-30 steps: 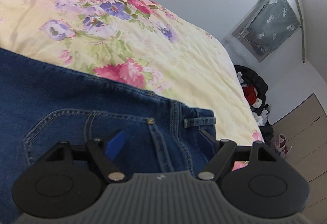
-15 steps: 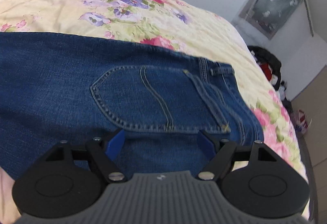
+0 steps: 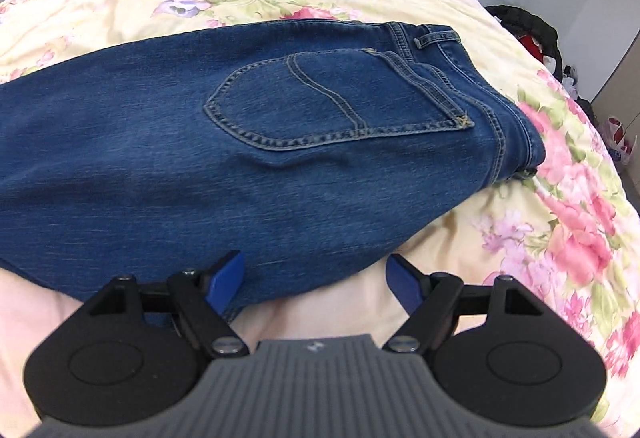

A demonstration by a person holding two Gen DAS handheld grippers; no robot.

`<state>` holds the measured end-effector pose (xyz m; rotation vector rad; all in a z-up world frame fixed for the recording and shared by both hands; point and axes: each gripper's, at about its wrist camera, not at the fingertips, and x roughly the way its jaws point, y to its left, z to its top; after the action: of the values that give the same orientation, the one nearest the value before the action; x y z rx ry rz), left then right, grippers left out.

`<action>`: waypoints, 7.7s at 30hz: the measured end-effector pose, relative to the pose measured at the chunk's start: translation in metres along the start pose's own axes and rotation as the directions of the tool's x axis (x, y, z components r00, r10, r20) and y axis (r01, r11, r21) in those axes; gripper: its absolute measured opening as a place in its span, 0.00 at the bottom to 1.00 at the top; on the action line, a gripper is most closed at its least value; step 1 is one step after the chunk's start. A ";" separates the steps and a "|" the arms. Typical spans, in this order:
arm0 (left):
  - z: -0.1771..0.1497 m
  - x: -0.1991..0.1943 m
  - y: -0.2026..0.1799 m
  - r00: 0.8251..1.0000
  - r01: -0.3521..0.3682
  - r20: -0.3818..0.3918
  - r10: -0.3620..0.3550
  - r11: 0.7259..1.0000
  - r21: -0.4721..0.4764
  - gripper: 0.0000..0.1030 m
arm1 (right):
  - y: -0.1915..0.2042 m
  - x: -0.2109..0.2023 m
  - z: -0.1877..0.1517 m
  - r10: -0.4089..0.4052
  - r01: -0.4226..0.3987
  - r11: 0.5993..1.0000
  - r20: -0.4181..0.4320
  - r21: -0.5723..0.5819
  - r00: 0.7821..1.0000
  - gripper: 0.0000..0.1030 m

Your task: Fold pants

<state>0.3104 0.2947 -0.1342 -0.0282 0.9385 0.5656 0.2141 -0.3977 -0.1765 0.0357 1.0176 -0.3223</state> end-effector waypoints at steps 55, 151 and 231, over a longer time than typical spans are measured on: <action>-0.058 -0.092 -0.128 0.989 0.111 0.033 -0.141 0.882 0.458 0.40 | 0.014 -0.012 -0.045 0.139 -0.140 0.990 -0.095 -0.002 0.986 0.00; -0.034 -0.056 0.016 0.868 0.467 -0.123 -0.482 0.874 -0.131 0.53 | 0.183 -0.035 0.087 0.432 -0.349 0.831 0.109 -0.432 0.895 0.29; -0.134 -0.170 -0.298 0.896 0.185 0.075 -0.437 0.522 0.832 0.09 | 0.184 -0.024 0.058 0.537 -0.560 0.802 -0.162 -0.207 0.828 0.03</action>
<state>0.2722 -0.0711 -0.1488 0.7009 0.8117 -0.2591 0.3023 -0.2266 -0.1481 0.1208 1.0890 0.3475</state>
